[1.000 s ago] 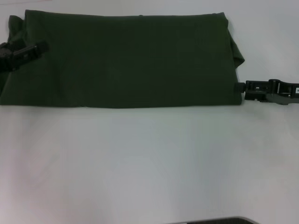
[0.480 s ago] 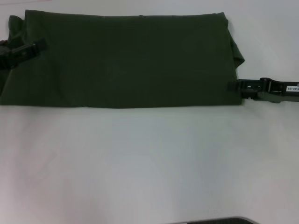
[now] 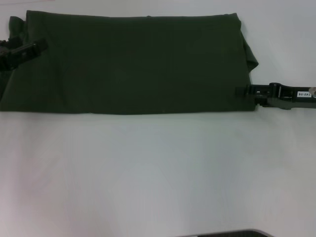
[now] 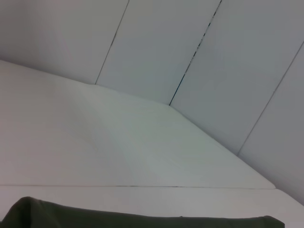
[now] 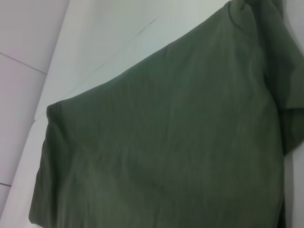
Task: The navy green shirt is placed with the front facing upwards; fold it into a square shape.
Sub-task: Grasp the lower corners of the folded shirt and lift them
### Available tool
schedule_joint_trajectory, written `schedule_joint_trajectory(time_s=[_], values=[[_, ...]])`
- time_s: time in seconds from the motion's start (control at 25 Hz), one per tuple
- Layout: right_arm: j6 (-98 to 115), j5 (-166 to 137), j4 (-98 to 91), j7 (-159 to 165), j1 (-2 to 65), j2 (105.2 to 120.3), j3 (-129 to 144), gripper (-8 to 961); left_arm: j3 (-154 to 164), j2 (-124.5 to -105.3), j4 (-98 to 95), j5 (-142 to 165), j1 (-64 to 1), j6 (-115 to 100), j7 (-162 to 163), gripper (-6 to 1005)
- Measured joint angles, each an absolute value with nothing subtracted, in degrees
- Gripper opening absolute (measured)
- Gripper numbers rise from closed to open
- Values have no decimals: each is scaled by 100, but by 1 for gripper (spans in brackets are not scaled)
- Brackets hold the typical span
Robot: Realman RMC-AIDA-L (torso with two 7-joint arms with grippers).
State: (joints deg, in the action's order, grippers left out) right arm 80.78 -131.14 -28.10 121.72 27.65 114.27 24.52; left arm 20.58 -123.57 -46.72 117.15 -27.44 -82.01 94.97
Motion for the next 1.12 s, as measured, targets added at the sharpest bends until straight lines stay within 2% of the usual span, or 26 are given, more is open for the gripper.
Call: schedule_joint_trajectory(time_s=[0.16,0.6,0.8,1.12], values=[[7972,-13113,-2710,12151,2813,11436,2503,790,2048,-12352,-4652,11715,-2751,-8190,9445,964],[7703,-13064,-2688,12145,2874,11500,2662,412,2039,-12348,-4659,11741,-2745,-8174,9443,963],[7707,-13052,-2706,12130,2837,11483,2598,163,2049,-12348,-4663,11800,-2726,-8030,9443,963],[7742,-13035,-2716,12120,2868,11446,2575,55,2036,-12291,-4692,12182,-2680,-7793,9460,963]])
